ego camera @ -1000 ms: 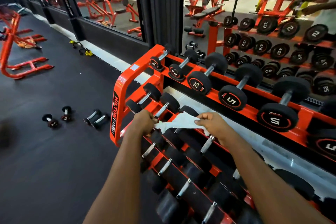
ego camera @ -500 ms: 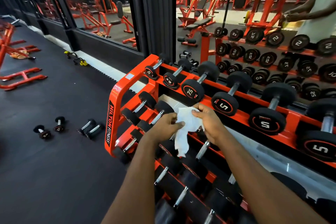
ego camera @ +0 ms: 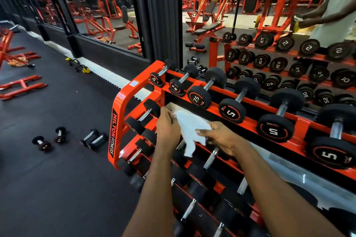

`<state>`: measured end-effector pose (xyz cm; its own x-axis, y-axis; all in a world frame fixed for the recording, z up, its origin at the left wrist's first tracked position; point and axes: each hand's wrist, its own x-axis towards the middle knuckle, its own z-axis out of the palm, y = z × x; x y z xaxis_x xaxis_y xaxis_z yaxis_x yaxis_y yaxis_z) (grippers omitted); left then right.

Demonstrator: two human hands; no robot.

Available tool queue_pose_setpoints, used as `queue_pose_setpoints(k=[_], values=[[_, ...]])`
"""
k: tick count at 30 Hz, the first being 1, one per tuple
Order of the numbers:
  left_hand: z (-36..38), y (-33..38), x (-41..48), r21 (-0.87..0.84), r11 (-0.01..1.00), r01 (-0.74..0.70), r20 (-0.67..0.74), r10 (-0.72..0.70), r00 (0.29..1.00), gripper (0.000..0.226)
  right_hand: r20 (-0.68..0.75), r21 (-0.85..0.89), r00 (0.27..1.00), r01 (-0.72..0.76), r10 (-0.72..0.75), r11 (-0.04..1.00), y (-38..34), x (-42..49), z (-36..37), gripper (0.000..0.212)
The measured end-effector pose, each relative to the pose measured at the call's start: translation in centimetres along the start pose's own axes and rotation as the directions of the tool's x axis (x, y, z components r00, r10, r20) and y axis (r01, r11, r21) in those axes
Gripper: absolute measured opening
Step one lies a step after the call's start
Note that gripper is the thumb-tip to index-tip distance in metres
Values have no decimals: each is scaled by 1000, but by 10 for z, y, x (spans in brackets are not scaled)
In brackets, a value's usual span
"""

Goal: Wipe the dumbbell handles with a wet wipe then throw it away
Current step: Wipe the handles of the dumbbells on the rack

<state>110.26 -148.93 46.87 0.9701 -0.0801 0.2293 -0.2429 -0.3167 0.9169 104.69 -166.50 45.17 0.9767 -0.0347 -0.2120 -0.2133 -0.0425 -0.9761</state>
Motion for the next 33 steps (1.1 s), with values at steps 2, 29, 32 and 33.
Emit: queue_pose_setpoints(k=[2, 29, 32, 33], values=[[-3, 2, -3, -13, 1000, -24, -62, 23, 998, 13, -25, 85, 999, 33, -31, 996, 0, -3, 4, 14], [10, 5, -26, -110, 991, -75, -236, 47, 971, 11, -696, 198, 718, 189, 2, 962, -1, 27, 58, 12], [2, -2, -19, 6, 1000, 26, -127, -25, 992, 9, -579, -133, 807, 43, -113, 990, 0, 20, 42, 10], [-1, -4, -15, 70, 993, 98, -50, -94, 994, 7, -527, -233, 841, -5, -121, 972, -1, 18, 38, 9]])
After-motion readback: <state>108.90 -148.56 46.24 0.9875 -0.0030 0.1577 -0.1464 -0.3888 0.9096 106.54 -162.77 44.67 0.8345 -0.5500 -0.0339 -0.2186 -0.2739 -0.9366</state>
